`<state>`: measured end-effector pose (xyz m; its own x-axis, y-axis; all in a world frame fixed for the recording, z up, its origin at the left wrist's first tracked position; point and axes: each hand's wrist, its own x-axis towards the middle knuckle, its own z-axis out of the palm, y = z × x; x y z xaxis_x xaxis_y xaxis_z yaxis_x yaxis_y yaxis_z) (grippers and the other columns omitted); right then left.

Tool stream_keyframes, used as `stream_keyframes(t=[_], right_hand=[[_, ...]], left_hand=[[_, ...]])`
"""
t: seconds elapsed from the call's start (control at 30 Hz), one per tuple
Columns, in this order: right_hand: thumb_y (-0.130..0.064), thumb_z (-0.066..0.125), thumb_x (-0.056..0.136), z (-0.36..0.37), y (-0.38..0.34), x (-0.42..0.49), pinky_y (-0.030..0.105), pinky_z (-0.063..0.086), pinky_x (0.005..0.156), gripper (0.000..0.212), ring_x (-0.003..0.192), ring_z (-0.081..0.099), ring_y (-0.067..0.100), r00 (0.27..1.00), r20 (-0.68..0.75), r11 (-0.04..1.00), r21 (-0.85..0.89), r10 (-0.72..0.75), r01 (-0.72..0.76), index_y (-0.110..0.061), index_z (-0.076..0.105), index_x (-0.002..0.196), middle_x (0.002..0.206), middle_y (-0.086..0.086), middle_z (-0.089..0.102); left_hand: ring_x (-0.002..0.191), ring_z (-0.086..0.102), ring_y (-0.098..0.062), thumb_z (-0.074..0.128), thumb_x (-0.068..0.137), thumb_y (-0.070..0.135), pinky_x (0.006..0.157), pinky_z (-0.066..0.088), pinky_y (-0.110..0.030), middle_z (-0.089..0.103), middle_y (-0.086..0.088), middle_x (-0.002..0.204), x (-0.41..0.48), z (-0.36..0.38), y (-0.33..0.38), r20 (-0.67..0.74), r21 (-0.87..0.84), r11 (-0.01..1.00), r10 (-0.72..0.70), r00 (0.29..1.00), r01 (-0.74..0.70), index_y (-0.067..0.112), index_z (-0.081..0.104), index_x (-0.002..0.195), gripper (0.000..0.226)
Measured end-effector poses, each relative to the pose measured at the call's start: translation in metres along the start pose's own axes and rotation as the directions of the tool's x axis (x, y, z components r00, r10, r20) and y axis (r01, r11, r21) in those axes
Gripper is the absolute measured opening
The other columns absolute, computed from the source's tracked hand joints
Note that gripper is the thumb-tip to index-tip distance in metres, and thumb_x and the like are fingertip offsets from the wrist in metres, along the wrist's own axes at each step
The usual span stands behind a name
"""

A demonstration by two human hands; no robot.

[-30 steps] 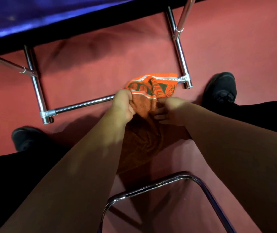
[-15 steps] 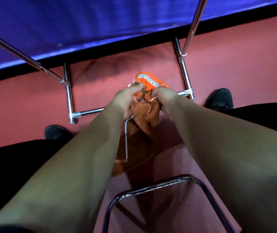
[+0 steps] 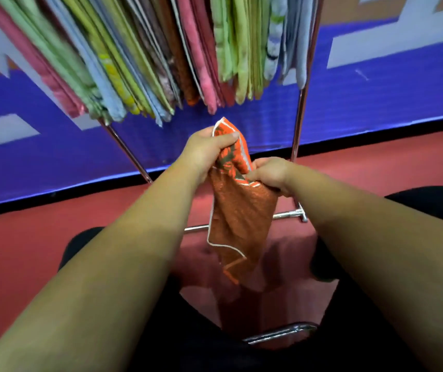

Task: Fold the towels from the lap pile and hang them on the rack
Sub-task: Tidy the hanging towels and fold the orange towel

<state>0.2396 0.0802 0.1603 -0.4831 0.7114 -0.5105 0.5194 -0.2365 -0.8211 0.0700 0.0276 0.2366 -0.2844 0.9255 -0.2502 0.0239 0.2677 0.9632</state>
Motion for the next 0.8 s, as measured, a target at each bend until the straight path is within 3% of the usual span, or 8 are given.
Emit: stream_keyframes(t=[0.07,0.2,0.3,0.37,0.47,0.57,0.73,0.8], right_hand=[[-0.036,0.084,0.086,-0.021,-0.023,-0.022,0.044,0.058,0.068,0.027,0.071,0.063,0.024,0.996,-0.086,0.994,-0.109,-0.025,0.016,-0.016,0.067,0.089,0.082,0.01,0.067],[-0.034,0.077,0.08,-0.055,-0.077,-0.076,0.041,0.058,0.082,0.035,0.087,0.071,0.029,0.95,-0.223,0.924,-0.361,-0.219,0.128,-0.006,0.072,0.1,0.095,0.015,0.075],[-0.021,0.07,0.084,-0.074,-0.109,-0.115,0.034,0.051,0.075,0.017,0.084,0.066,0.026,0.897,-0.3,0.893,-0.41,-0.326,0.187,-0.008,0.069,0.094,0.084,0.006,0.069],[-0.021,0.066,0.086,-0.087,-0.134,-0.141,0.034,0.047,0.071,0.012,0.085,0.065,0.026,0.832,-0.372,0.878,-0.409,-0.411,0.25,-0.01,0.065,0.09,0.084,0.005,0.067],[-0.018,0.064,0.085,-0.106,-0.181,-0.173,0.038,0.054,0.075,0.007,0.085,0.066,0.028,0.686,-0.5,0.842,-0.411,-0.529,0.35,-0.019,0.057,0.086,0.084,0.006,0.069],[-0.028,0.071,0.083,-0.125,-0.231,-0.202,0.045,0.062,0.081,0.017,0.085,0.071,0.029,0.609,-0.529,0.806,-0.417,-0.591,0.42,-0.025,0.059,0.095,0.091,0.004,0.073],[-0.046,0.079,0.09,-0.157,-0.29,-0.251,0.033,0.038,0.074,0.028,0.095,0.063,0.03,0.424,-0.542,0.68,-0.656,-0.726,0.327,-0.02,0.066,0.09,0.089,0.006,0.066],[-0.047,0.079,0.089,-0.169,-0.305,-0.263,0.034,0.047,0.073,0.033,0.09,0.07,0.032,0.395,-0.585,0.705,-0.606,-0.709,0.369,-0.015,0.071,0.087,0.082,0.006,0.071]], left_hand=[[0.066,0.068,-0.014,0.081,0.089,0.008,0.067,0.057,-0.025,0.074,-0.005,0.079,-0.017,-0.003,0.033,0.007,0.097,0.992,0.083,0.997,-0.083,0.014,0.072,0.088,0.011],[0.06,0.065,0.003,0.079,0.092,0.008,0.063,0.052,-0.014,0.073,0.0,0.082,-0.055,-0.009,0.095,0.009,0.251,0.929,0.28,0.96,-0.273,0.011,0.071,0.1,0.011],[0.083,0.076,-0.011,0.078,0.092,0.03,0.086,0.061,-0.03,0.079,-0.002,0.091,-0.089,-0.014,0.139,0.0,0.323,0.869,0.395,0.919,-0.374,0.014,0.074,0.098,0.018],[0.089,0.076,-0.021,0.075,0.089,0.039,0.094,0.059,-0.047,0.081,-0.004,0.096,-0.106,-0.021,0.168,-0.033,0.303,0.859,0.441,0.897,-0.412,0.019,0.077,0.095,0.02],[0.084,0.074,-0.019,0.073,0.087,0.041,0.091,0.06,-0.052,0.081,-0.002,0.091,-0.124,-0.036,0.217,-0.152,0.27,0.834,0.531,0.834,-0.482,0.026,0.08,0.087,0.017],[0.087,0.076,-0.021,0.07,0.092,0.043,0.088,0.061,-0.045,0.081,0.0,0.09,-0.14,-0.055,0.272,-0.262,0.286,0.795,0.601,0.755,-0.534,0.023,0.079,0.093,0.021],[0.075,0.067,-0.019,0.069,0.093,0.041,0.073,0.054,-0.039,0.074,-0.006,0.082,-0.162,-0.093,0.336,-0.413,0.224,0.783,0.616,0.671,-0.581,0.015,0.072,0.086,0.027],[0.067,0.062,-0.018,0.071,0.091,0.041,0.067,0.049,-0.033,0.067,0.001,0.072,-0.168,-0.109,0.351,-0.459,0.168,0.798,0.583,0.671,-0.578,0.019,0.069,0.079,0.026]])
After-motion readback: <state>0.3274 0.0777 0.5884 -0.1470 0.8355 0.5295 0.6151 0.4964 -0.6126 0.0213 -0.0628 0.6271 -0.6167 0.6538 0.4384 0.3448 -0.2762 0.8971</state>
